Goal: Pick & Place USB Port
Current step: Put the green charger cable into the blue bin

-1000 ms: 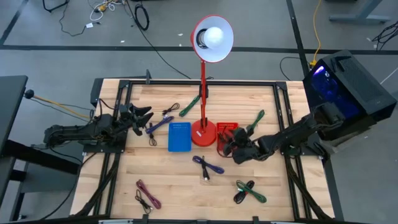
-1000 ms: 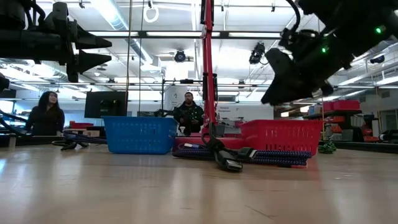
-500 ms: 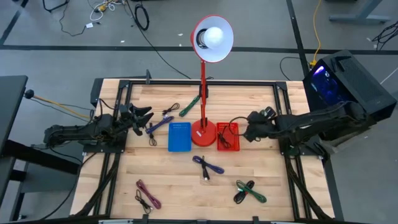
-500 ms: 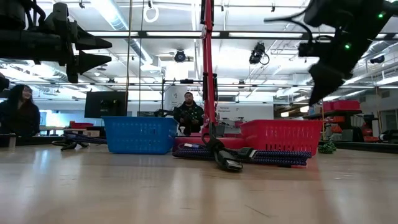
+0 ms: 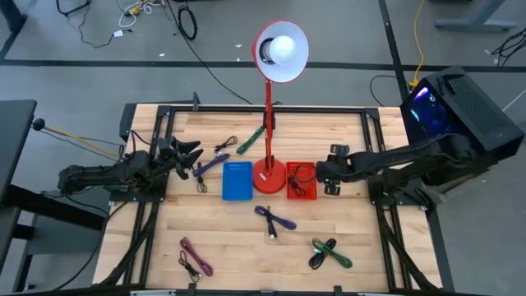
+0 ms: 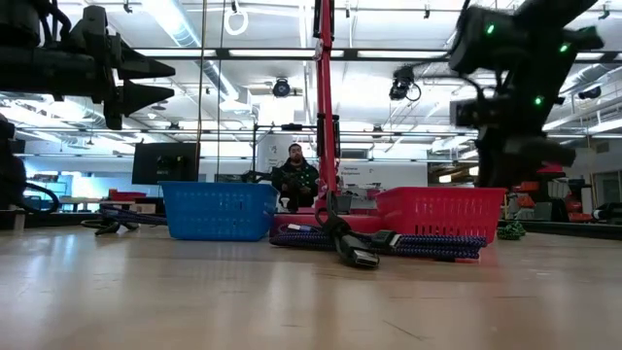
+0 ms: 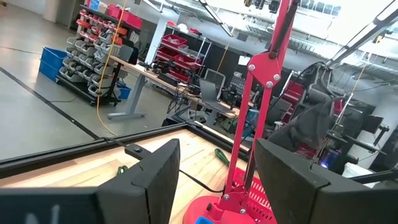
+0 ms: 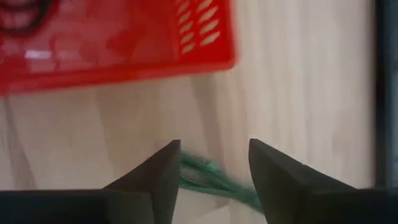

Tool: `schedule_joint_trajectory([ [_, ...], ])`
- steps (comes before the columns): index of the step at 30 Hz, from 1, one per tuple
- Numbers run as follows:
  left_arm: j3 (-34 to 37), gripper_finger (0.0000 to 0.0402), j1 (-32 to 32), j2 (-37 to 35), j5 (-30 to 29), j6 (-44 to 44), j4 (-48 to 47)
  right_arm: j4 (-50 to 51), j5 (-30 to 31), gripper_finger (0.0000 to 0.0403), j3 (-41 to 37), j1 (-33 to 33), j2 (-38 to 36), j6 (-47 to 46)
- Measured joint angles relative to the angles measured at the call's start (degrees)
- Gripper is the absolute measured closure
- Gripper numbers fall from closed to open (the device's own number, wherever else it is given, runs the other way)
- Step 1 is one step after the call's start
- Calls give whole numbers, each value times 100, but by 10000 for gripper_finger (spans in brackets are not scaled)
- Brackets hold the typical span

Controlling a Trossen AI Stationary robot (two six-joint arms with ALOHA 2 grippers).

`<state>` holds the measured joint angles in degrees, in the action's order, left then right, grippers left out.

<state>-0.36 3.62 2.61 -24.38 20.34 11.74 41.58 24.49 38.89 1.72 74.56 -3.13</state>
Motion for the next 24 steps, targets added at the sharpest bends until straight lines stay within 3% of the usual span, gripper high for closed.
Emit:
schedule_joint_trajectory([
  [8,0,188,0,0,-2,-44,-11,-44,-507,185,-2,-290,799,262],
  [24,0,188,7,0,-203,-63,-238,63,-788,177,70,-514,847,139],
])
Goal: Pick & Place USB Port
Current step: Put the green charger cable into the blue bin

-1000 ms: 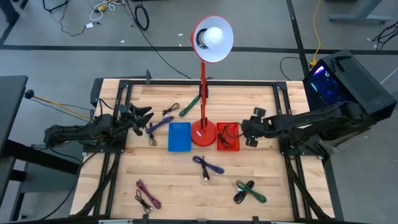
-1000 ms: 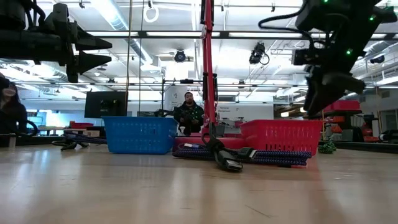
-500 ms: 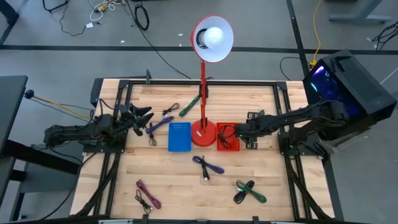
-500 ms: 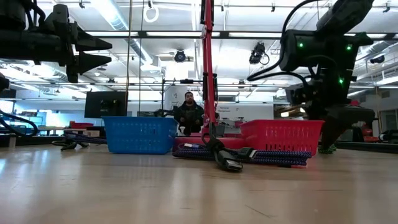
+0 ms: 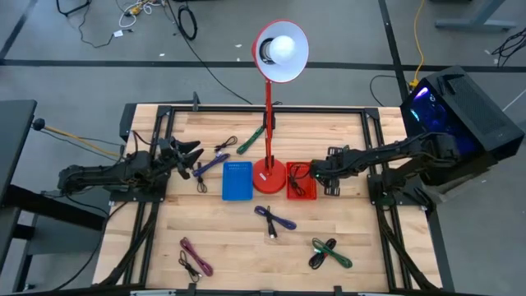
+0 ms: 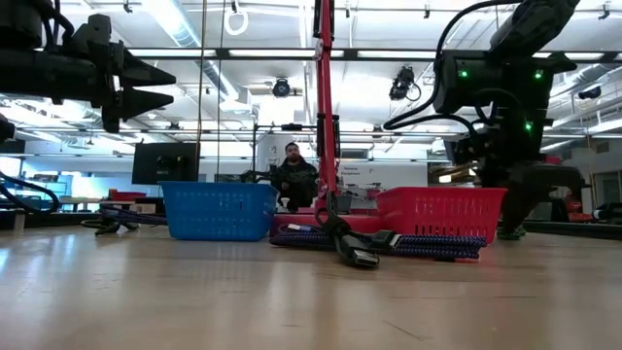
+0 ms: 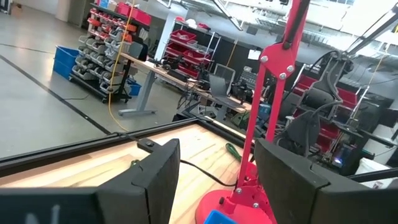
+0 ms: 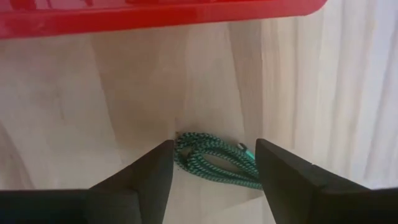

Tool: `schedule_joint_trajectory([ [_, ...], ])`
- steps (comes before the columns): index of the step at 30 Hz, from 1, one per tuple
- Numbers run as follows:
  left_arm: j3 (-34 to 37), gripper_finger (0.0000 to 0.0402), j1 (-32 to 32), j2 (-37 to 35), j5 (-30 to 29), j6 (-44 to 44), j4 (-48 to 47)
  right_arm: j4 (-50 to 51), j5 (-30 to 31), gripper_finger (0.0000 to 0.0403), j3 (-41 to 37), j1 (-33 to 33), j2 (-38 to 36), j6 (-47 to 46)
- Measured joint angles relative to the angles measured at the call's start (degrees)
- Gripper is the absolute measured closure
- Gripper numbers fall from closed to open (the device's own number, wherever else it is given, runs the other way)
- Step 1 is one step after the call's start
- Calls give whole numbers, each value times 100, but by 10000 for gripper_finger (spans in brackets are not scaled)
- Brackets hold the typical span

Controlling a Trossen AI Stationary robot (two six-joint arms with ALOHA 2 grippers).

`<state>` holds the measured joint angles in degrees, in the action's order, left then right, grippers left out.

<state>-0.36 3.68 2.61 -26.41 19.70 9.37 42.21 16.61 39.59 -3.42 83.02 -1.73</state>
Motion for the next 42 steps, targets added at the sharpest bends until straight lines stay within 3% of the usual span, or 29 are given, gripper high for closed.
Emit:
schedule_joint_trajectory([
  [23,0,189,0,0,-77,24,-26,33,-360,191,35,7,589,-425],
  [28,-2,189,0,0,-77,21,-26,54,-411,238,26,9,604,-688],
  [34,0,188,0,0,-77,24,-24,27,-613,383,20,15,614,-779],
  [38,-2,188,0,0,-77,24,-24,46,-515,396,33,10,621,-786],
  [42,-1,189,0,1,-77,24,-24,958,-276,400,466,-4,663,-844],
])
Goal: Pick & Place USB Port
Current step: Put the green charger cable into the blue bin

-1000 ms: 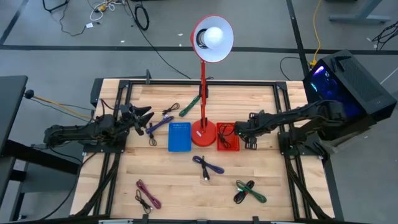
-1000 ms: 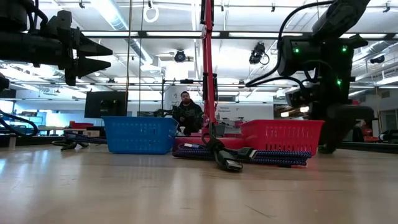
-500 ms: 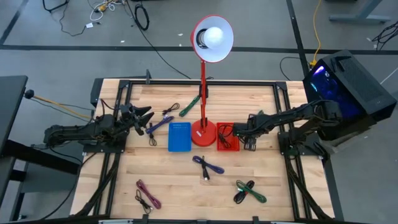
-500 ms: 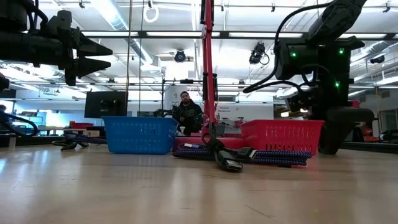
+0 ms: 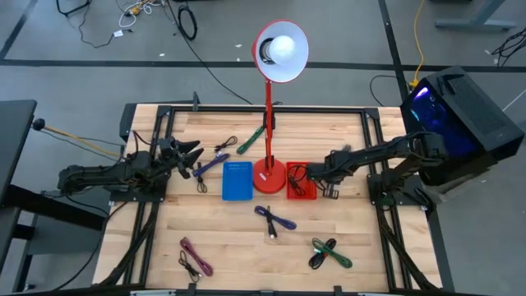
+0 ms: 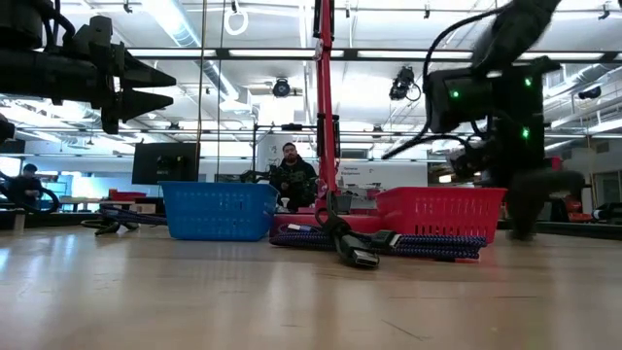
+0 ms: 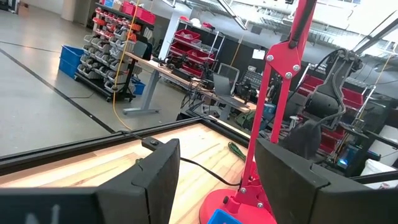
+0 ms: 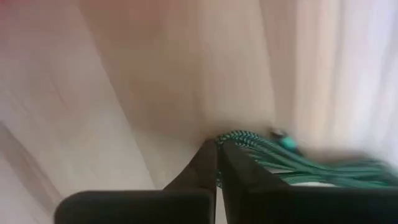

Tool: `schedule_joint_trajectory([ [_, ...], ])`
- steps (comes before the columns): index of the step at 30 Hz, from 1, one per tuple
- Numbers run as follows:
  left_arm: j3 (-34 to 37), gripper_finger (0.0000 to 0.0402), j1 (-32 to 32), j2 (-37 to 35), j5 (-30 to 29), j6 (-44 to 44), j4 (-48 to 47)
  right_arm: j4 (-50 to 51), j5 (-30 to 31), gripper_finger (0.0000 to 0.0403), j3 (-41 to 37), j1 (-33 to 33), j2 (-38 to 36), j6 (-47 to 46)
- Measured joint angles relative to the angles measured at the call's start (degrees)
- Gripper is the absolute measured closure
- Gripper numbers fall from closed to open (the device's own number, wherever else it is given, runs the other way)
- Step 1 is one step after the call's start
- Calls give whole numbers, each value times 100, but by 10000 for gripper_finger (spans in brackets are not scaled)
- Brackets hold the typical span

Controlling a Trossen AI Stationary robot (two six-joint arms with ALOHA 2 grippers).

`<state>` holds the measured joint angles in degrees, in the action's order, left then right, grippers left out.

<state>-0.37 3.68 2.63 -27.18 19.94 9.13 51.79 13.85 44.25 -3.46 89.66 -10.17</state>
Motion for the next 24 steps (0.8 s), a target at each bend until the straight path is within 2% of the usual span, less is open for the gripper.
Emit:
schedule_joint_trajectory([
  [6,1,188,0,1,0,44,0,1007,552,402,1227,6,-37,228],
  [10,0,188,0,-1,5,201,-2,1289,1089,402,2055,4,-72,198],
  [13,-1,189,0,-1,128,316,-1,1236,1275,403,2580,2,-206,134],
  [15,-2,189,0,-1,487,343,1,994,1172,403,2852,21,-346,34],
  [18,-2,188,-3,1,1506,221,48,392,702,403,3029,171,-610,133],
  [20,-2,189,-9,-1,1951,192,107,-31,395,403,3031,342,-808,152],
  [24,-2,189,-54,61,2059,190,294,-737,165,403,3002,831,-1074,-45],
])
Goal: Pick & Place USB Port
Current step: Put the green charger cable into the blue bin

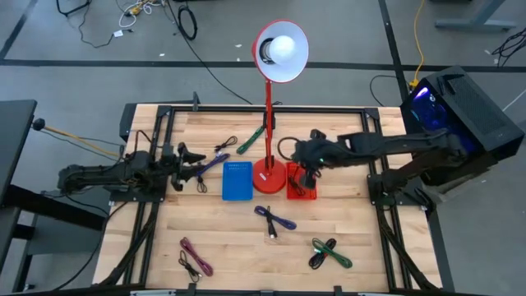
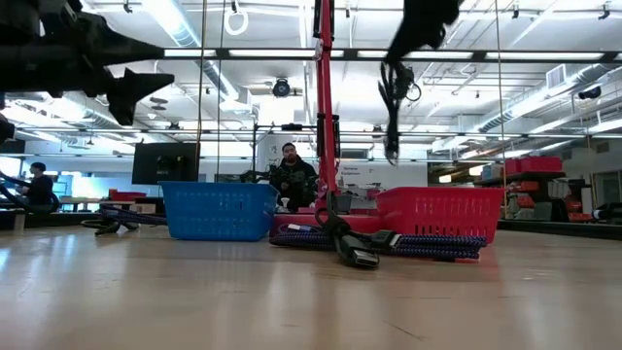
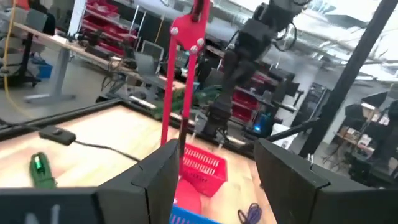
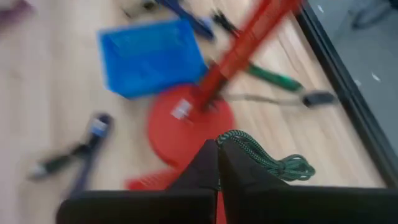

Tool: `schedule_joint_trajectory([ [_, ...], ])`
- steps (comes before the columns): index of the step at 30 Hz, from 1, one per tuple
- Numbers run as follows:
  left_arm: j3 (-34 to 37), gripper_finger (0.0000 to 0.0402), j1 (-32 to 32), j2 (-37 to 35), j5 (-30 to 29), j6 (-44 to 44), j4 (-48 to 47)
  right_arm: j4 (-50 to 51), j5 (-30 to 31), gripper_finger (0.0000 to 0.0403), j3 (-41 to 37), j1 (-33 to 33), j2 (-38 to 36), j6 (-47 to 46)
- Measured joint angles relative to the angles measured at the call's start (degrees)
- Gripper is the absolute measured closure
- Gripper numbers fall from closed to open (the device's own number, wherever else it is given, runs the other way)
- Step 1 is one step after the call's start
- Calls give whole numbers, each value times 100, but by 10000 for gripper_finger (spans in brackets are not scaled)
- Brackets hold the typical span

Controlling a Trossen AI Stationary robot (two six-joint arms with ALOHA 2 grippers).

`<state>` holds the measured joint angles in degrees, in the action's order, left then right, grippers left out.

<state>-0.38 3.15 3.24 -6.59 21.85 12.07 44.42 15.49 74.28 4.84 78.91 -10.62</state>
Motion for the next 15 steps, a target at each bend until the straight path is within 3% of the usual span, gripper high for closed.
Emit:
schedule_joint_trajectory([
  [7,-191,189,-452,894,73,-299,728,-1197,53,403,-6,853,27,-226],
  [15,-1289,189,-990,3248,-566,-1125,1091,-2647,150,403,-10,1204,336,158],
])
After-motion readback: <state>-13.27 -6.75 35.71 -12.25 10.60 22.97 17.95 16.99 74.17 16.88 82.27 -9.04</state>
